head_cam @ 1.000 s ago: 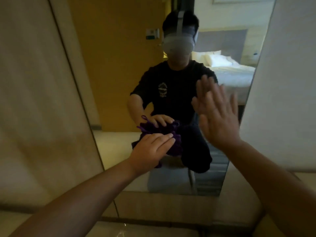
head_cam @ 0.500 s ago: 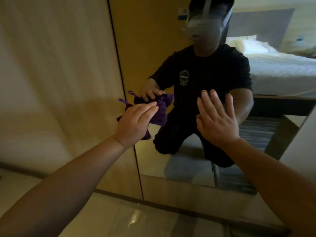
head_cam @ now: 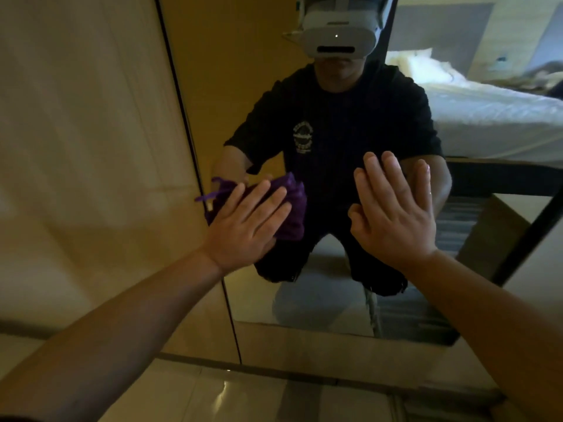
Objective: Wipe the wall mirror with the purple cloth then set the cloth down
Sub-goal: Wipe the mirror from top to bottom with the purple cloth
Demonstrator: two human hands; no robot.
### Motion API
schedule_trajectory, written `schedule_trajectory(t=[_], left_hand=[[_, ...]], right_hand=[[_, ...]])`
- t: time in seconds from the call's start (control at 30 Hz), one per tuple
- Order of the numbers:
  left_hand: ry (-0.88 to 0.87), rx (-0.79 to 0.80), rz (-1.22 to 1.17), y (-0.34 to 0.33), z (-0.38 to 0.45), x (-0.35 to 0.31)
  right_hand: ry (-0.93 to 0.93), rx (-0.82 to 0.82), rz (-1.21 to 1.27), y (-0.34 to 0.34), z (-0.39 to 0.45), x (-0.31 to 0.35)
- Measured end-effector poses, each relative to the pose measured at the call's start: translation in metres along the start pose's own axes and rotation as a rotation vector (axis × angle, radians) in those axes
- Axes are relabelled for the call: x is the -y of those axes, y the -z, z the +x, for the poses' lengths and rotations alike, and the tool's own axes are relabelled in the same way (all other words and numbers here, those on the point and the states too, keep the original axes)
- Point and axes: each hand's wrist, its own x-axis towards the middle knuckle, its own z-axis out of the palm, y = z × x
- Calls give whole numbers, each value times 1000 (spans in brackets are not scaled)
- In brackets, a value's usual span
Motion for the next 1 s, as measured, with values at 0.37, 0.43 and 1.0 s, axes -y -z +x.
schedule_trajectory(t=[0.37, 0.43, 1.0], left_hand=[[-174, 383, 12, -48, -189, -98], [-130, 420, -8, -43, -188, -102], [134, -206, -200, 23, 81, -46]], right_hand=[[-7, -78, -5, -5, -3, 2], [-17, -66, -3, -3, -2, 3], [-48, 141, 181, 34, -4, -17]])
